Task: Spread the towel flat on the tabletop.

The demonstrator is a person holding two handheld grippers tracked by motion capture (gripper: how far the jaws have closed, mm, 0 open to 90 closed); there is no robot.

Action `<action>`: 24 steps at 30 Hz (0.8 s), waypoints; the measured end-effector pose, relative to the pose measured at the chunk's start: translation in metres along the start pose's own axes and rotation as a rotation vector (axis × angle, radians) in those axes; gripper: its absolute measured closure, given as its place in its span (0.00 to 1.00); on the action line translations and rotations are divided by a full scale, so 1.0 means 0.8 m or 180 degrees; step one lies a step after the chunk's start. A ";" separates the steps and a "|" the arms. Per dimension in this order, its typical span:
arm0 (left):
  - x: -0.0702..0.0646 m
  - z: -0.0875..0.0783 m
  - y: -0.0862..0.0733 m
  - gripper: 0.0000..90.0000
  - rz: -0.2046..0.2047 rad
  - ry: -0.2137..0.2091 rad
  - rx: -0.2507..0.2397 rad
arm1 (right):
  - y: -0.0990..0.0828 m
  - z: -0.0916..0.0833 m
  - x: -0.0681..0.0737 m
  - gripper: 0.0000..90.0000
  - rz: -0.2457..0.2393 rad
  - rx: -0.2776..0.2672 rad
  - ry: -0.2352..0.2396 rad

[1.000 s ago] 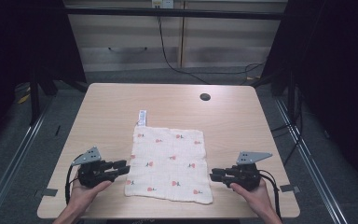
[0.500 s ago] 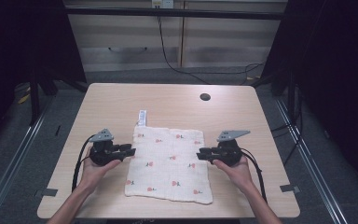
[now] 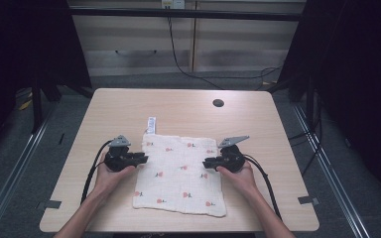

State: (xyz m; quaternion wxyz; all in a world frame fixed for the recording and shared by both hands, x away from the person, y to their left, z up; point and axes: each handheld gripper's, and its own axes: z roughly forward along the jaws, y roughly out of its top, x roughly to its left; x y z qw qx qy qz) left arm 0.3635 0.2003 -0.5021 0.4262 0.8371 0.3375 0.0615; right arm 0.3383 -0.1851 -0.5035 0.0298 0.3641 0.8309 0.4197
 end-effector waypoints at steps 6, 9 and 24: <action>-0.014 0.008 -0.002 0.78 0.0172 -0.0057 0.0143 | -0.011 -0.004 0.006 0.89 -0.0068 0.0090 -0.0018; -0.016 0.006 -0.005 0.78 0.0183 -0.0084 0.0132 | -0.017 -0.010 0.005 0.89 -0.0028 0.0072 0.0011; -0.045 -0.010 -0.017 0.79 0.0312 -0.0189 0.0292 | -0.038 -0.031 0.029 0.88 -0.0103 0.0171 -0.0027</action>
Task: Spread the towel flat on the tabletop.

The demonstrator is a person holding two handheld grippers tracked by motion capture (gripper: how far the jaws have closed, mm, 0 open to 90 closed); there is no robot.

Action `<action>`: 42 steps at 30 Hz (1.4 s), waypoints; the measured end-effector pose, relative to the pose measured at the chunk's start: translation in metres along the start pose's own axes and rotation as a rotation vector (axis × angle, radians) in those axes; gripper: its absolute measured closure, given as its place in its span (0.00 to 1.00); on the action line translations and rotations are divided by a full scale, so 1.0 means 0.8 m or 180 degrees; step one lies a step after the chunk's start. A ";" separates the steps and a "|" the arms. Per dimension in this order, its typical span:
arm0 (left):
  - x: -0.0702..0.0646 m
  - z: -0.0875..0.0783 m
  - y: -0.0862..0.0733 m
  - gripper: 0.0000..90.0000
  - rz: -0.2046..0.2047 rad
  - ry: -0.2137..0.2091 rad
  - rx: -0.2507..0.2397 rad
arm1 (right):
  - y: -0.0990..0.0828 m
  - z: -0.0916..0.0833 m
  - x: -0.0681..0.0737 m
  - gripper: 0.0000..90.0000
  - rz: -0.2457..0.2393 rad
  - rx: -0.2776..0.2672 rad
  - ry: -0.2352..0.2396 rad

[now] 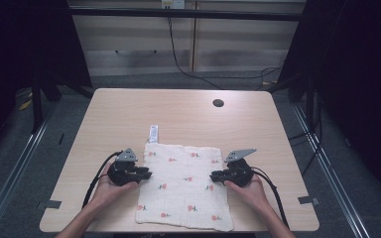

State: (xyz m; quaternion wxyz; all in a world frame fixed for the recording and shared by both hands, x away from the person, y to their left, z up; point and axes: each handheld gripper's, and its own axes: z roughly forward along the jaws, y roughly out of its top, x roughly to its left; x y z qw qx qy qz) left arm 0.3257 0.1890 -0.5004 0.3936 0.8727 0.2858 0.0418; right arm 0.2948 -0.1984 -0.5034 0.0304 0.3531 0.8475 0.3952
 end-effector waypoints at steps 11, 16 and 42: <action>0.010 0.012 0.006 0.81 -0.0038 0.0000 -0.0126 | 0.001 0.002 0.003 0.87 -0.0007 0.0008 0.0089; 0.009 0.007 0.001 0.81 -0.0004 0.0007 -0.0125 | 0.002 -0.002 -0.002 0.84 0.0014 0.0027 -0.0016; 0.026 0.004 -0.005 0.81 -0.0071 0.0026 -0.0237 | 0.062 0.039 -0.103 0.75 0.0317 -0.0233 -0.0379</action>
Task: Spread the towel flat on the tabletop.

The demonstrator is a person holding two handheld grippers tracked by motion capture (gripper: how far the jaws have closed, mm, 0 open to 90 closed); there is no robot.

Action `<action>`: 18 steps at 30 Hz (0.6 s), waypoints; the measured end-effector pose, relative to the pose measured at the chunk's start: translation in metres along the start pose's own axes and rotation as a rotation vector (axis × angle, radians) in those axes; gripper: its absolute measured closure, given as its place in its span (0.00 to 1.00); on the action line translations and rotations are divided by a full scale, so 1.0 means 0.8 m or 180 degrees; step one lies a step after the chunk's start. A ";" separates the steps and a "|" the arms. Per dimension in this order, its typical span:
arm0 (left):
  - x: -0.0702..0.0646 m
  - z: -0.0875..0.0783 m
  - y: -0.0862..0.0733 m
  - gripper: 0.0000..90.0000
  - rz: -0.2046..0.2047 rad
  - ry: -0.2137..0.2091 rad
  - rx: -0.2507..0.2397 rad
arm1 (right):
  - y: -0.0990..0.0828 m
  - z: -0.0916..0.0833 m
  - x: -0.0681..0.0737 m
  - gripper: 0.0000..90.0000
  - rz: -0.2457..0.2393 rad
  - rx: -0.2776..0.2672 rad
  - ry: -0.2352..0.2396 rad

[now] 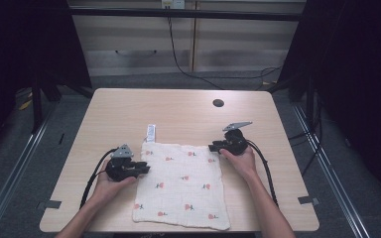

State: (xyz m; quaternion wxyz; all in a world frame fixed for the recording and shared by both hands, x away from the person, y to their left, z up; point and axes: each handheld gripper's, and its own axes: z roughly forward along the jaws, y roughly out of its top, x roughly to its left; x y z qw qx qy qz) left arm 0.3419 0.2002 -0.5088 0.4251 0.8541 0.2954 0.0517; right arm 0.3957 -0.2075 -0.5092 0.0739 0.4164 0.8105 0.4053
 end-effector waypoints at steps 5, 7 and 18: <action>0.000 0.000 0.000 0.80 -0.0009 -0.0010 -0.0006 | -0.001 -0.001 0.004 0.90 -0.0093 0.0069 0.0039; 0.000 0.000 -0.001 0.80 -0.0008 -0.0011 -0.0005 | -0.002 -0.001 0.005 0.96 -0.0054 0.0074 0.0081; -0.002 -0.009 -0.004 0.80 0.0063 -0.0092 0.0087 | -0.006 -0.021 0.008 0.99 0.0066 -0.0241 0.0146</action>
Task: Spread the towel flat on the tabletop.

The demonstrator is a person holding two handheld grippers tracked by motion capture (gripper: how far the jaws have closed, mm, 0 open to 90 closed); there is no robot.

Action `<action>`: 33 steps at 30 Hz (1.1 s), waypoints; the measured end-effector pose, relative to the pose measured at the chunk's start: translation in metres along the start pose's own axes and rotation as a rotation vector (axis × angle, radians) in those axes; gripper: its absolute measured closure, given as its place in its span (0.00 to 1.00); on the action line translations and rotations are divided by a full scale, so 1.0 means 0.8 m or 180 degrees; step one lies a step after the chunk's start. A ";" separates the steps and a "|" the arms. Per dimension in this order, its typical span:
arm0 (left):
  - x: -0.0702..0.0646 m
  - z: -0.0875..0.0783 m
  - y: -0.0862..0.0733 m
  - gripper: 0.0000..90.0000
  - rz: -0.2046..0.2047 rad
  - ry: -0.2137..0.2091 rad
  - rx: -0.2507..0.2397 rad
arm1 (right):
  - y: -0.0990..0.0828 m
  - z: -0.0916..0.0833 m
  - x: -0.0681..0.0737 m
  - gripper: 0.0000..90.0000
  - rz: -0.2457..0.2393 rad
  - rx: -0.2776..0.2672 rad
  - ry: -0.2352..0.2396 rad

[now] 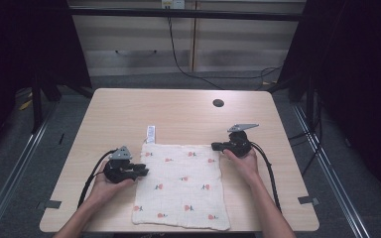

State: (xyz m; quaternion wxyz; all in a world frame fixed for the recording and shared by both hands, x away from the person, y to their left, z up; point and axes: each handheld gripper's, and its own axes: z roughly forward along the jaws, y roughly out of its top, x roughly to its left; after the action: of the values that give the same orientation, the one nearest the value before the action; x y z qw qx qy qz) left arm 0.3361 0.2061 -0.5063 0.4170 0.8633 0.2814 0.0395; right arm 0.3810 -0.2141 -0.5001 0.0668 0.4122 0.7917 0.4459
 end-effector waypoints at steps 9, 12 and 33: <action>0.000 -0.021 0.003 0.71 -0.0004 -0.0094 -0.0041 | -0.001 -0.002 0.023 0.99 -0.0130 0.0075 0.0096; 0.021 -0.026 0.014 0.70 -0.0177 0.0081 -0.0100 | 0.001 -0.005 0.025 0.99 -0.0167 0.0101 0.0063; 0.081 0.022 0.038 0.71 -0.0518 0.0470 -0.0147 | -0.008 -0.005 0.020 0.98 -0.0043 0.0005 0.0099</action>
State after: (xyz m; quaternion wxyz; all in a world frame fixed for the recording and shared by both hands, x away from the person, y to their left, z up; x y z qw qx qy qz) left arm 0.4098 0.2126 -0.5061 0.4167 0.8226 0.3795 0.0754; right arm 0.3650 -0.2066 -0.4983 0.0572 0.4000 0.7958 0.4512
